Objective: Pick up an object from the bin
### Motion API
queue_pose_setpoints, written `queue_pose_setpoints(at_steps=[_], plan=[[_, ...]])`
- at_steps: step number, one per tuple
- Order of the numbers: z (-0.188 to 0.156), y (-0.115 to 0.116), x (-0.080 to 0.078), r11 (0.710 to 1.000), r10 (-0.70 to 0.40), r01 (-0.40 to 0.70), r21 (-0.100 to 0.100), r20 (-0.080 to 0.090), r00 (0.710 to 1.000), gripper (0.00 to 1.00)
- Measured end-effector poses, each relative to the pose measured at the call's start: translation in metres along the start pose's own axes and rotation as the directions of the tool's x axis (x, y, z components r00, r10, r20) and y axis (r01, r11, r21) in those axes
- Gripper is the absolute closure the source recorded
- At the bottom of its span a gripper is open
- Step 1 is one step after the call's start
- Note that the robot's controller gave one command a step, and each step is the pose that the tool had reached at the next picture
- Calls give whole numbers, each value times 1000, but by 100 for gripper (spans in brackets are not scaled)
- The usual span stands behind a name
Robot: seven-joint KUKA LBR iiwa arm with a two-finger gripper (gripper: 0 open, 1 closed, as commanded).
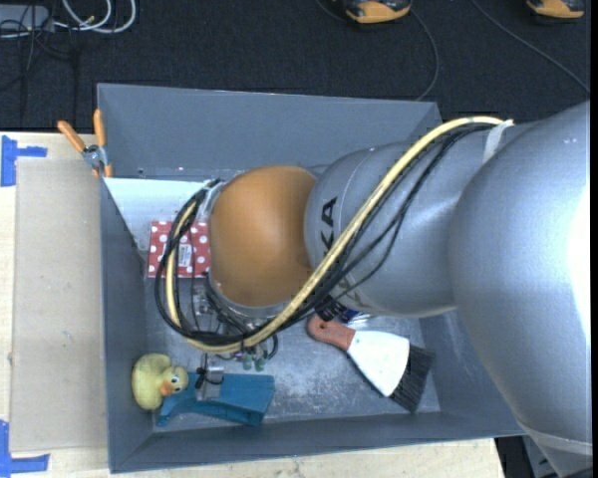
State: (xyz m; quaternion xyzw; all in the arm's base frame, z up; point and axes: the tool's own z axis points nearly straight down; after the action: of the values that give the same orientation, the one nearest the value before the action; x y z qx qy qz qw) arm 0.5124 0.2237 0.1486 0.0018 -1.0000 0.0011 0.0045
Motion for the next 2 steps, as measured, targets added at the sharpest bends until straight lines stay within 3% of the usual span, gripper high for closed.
queue_pose_setpoints(at_steps=[1,2], plan=[[-4,-1,-2,1000,6,-6,-2,6,1000,0],[61,-5,30,998,-62,62,-1,3,998,0]])
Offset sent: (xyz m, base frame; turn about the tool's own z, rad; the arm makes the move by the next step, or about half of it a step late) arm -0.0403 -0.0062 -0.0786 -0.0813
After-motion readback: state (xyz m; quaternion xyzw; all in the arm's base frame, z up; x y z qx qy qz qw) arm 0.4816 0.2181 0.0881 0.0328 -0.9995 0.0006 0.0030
